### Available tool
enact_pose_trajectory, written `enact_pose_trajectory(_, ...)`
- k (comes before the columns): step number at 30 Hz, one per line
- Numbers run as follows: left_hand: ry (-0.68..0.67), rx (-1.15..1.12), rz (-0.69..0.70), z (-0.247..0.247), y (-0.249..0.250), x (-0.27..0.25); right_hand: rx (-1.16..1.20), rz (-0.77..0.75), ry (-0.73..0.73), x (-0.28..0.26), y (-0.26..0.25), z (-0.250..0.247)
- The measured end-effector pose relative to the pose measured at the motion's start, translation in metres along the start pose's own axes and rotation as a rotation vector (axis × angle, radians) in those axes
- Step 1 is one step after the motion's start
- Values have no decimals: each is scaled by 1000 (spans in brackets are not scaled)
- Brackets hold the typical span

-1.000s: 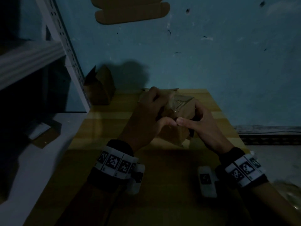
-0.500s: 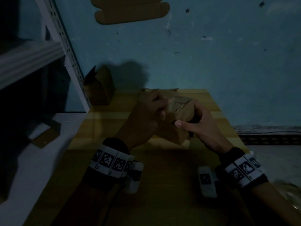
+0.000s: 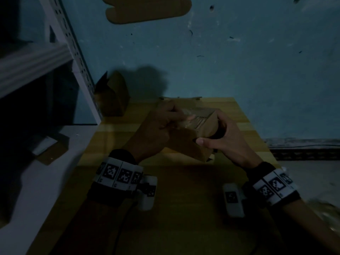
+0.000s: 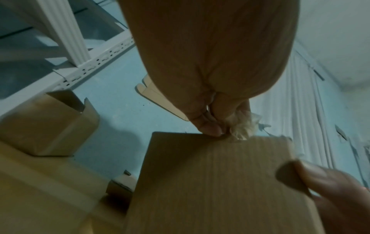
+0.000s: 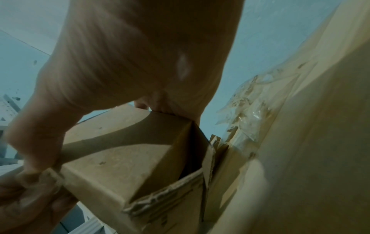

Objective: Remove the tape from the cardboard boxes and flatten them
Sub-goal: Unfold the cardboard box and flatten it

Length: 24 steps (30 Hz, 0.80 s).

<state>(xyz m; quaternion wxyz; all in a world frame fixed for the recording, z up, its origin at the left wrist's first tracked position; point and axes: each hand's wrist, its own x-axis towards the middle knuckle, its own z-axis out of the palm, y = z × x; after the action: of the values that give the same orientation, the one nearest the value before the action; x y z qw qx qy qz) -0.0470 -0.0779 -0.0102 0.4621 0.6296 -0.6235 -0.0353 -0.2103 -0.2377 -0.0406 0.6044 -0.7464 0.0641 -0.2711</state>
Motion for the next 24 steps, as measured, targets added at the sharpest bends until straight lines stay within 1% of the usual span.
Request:
enact_pose_trajectory(3, -9, -51, 11, -3, 0, 0, -32, -3, -9, -1, 0, 0)
enact_pose_trajectory(5, 20, -74, 16, -2, 2, -1, -44, -10, -17, -2, -1, 0)
enact_pose_trajectory(6, 61, -91, 21, -3, 3, -3, -45, -15, -24, -2, -1, -1)
enact_pose_trajectory(8, 207, -127, -1, -11, 1, -6, -31, -22, -43, -3, -2, -4)
enact_pose_trajectory(10, 344, -91, -45, -27, -11, -11, -14, -7, -58, -5, -4, -6)
enact_pose_trajectory(11, 367, -63, -83, -35, -16, -14, -11, 4, -71, -6, -5, -8)
enact_pose_trajectory(13, 331, -42, -144, -41, -20, -18, -10, 31, -94, -7, -2, -9)
enact_pose_trajectory(14, 305, -75, -191, -40, -21, -19, -11, 48, -97, -6, 0, -9)
enact_pose_trajectory(16, 276, -240, -363, -30, -16, -19, -19, 70, -97, -4, 4, -9)
enact_pose_trajectory(17, 270, -318, -425, -26, -13, -19, -25, 76, -88, -3, 6, -9)
enact_pose_trajectory(19, 312, -385, -444, -20, -11, -17, -29, 64, -38, 0, 7, -10)
enact_pose_trajectory(21, 372, -409, -426, -18, -8, -16, -54, 9, 38, 1, 5, -12)
enact_pose_trajectory(22, 389, -407, -412, -17, -8, -14, -88, -28, 70, 2, 5, -13)
enact_pose_trajectory(24, 408, -369, -390, -15, -9, -13, -153, -74, 90, 3, 6, -13)
